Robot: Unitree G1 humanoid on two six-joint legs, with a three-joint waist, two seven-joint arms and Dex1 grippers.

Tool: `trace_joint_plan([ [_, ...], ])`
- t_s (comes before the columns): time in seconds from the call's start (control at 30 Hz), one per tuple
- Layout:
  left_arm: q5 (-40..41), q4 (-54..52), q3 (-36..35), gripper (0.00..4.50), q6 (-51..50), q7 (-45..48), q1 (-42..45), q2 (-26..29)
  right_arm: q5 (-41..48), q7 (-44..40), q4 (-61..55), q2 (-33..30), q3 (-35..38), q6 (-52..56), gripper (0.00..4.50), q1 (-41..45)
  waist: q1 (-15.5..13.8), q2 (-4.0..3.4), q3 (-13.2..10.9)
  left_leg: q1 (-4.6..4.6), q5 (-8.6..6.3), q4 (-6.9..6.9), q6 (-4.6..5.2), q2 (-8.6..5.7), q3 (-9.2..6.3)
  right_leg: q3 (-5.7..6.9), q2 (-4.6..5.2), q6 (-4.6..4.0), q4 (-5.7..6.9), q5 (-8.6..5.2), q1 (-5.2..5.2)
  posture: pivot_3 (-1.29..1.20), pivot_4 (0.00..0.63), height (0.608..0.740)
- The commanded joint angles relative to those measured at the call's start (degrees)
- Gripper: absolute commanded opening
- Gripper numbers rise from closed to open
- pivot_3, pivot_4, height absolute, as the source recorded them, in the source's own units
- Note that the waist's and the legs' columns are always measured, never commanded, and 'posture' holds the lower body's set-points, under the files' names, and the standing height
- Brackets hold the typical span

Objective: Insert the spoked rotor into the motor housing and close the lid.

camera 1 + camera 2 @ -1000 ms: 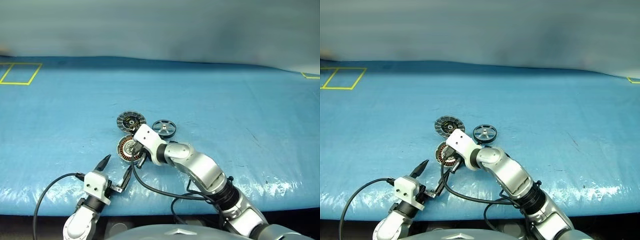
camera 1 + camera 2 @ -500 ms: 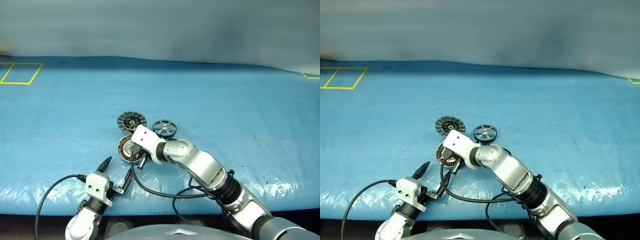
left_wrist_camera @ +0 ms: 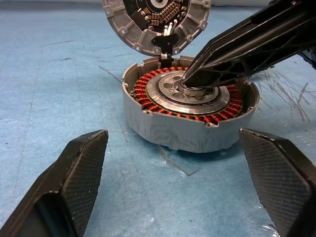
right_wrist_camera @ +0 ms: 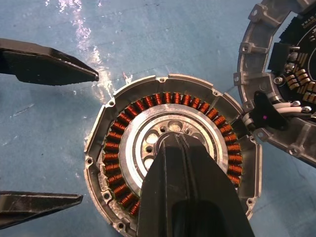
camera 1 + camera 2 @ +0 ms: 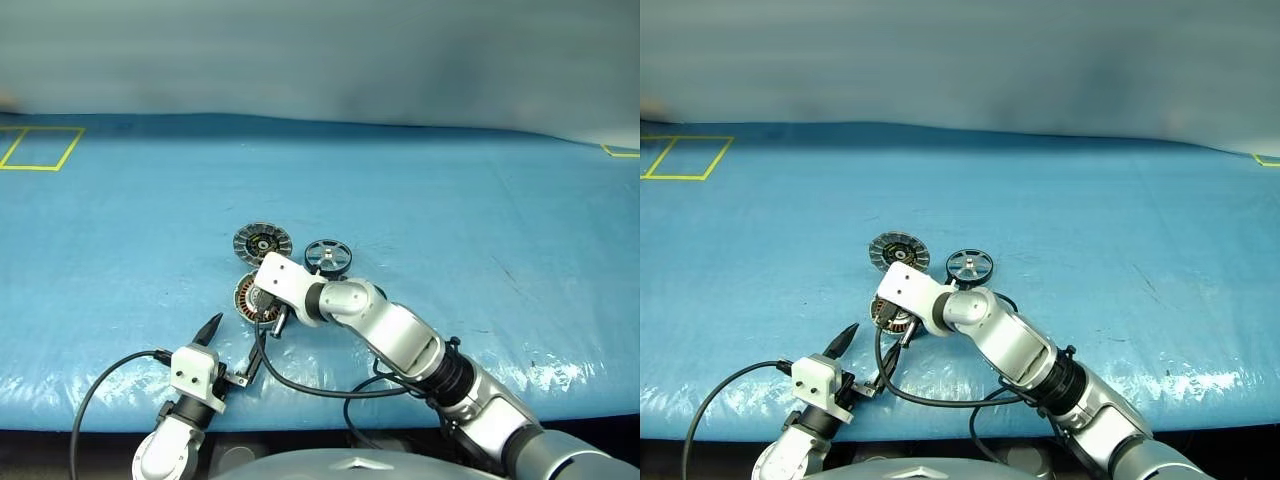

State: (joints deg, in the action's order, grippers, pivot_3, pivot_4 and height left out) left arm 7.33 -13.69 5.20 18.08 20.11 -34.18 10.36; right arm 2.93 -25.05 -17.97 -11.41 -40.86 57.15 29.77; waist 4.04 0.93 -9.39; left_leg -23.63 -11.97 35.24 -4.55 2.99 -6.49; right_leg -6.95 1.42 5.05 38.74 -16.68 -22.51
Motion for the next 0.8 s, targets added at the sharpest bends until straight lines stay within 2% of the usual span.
trace_joint_plan([
  [0.03,-0.34,-0.34,0.43,4.50,1.41,-0.13,-0.35,-0.16,-1.28,0.39,1.61,0.24,-0.22,-0.30,0.02,0.05,-0.01,0.00,0.00,0.00,0.00,0.00,0.00,0.00,0.00,0.00,0.00,0.01,0.00,0.00,0.00,0.00,0.150,0.740],
  [0.3,-0.33,0.20,0.41,4.50,1.87,-0.20,-0.51,-0.27,-1.64,0.39,1.77,0.78,0.54,-1.36,0.02,-0.03,0.08,0.00,0.00,0.05,0.01,0.00,0.00,0.00,0.00,0.00,0.00,-0.01,0.00,0.00,-0.02,0.00,0.150,0.740],
  [0.53,-0.55,-0.85,0.58,4.50,1.04,-0.45,-0.49,-0.21,1.35,-0.29,-2.84,1.84,4.90,-0.47,0.02,-0.96,0.02,-0.01,-0.01,-0.08,0.01,-0.01,0.01,0.00,0.00,0.00,0.00,0.03,0.00,0.02,0.00,0.00,0.150,0.740],
  [0.8,-0.59,-2.55,0.91,4.50,-0.43,-0.47,-0.29,0.27,1.25,-0.17,-3.47,2.06,3.74,-0.44,0.02,-2.15,0.11,-0.03,-0.02,-0.11,0.01,-0.14,0.01,0.00,-0.01,0.01,0.00,0.10,0.00,0.06,-0.04,0.00,0.150,0.740],
])
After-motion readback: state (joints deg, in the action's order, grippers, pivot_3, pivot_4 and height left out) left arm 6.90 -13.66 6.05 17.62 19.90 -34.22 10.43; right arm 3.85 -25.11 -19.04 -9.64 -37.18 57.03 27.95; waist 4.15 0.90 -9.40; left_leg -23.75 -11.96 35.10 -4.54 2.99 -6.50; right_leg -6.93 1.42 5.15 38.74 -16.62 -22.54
